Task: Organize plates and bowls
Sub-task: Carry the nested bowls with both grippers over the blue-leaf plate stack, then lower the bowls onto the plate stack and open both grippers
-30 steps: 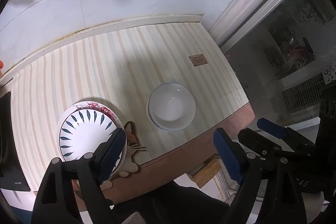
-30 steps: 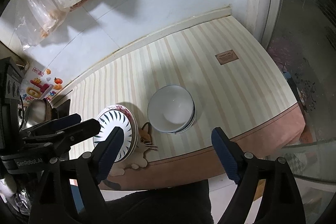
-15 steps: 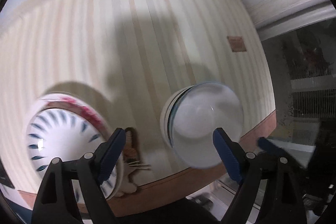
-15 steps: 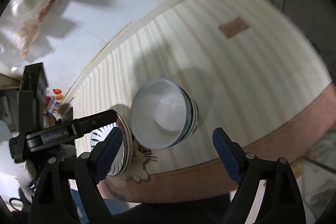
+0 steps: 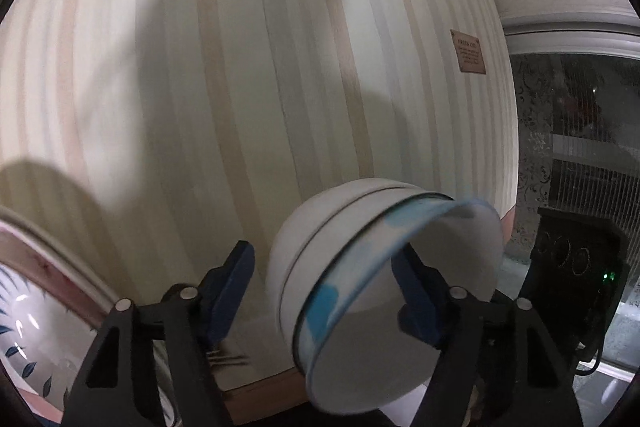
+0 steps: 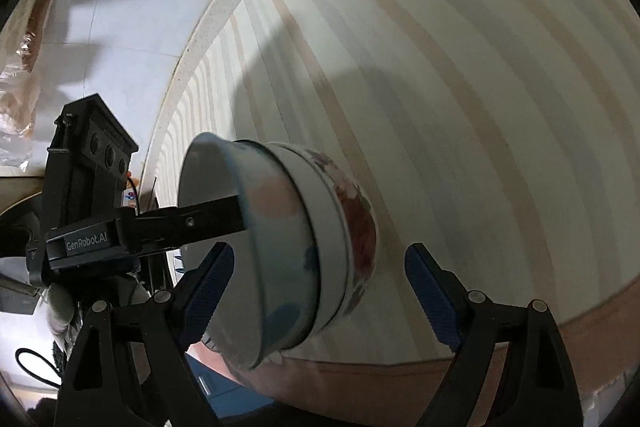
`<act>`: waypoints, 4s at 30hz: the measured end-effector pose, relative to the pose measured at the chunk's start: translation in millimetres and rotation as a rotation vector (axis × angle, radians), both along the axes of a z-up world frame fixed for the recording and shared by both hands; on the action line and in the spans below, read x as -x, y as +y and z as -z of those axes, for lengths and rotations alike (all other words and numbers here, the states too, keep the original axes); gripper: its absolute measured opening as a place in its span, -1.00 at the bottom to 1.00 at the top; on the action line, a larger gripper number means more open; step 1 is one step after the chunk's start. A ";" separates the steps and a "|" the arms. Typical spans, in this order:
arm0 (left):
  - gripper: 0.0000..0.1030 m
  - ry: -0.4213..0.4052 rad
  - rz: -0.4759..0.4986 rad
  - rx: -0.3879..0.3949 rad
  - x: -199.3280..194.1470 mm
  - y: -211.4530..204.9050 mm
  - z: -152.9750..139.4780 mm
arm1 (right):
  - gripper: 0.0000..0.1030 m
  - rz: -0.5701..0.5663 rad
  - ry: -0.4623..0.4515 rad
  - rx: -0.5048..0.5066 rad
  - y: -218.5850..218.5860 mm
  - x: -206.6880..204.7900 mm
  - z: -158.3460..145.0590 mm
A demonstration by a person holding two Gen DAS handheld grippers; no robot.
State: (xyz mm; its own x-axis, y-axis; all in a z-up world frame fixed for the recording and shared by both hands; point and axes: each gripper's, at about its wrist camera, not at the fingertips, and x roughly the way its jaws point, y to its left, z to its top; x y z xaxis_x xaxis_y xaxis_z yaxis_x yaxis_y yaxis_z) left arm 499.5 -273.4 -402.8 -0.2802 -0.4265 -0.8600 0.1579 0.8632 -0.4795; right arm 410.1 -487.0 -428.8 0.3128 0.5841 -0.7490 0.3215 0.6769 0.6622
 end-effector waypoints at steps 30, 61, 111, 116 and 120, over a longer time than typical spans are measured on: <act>0.04 -0.020 0.005 -0.018 3.1 -0.1 3.4 | 0.09 -0.054 0.076 -0.009 13.1 -25.4 25.2; 0.04 -0.125 -0.250 -0.038 8.1 132.2 -70.3 | 0.06 -0.281 0.004 -0.039 109.8 -62.1 -45.9; 0.04 -0.217 -0.429 -0.229 55.1 227.1 -56.9 | 0.05 -0.537 -0.016 0.111 268.2 -61.9 -33.8; 0.04 -0.317 -0.394 -0.299 70.8 224.8 -81.7 | 0.05 -0.506 -0.074 0.239 259.7 -48.4 -63.8; 0.05 -0.394 -0.380 -0.326 87.1 228.4 -102.7 | 0.08 -0.472 -0.119 0.317 256.7 -30.6 -90.0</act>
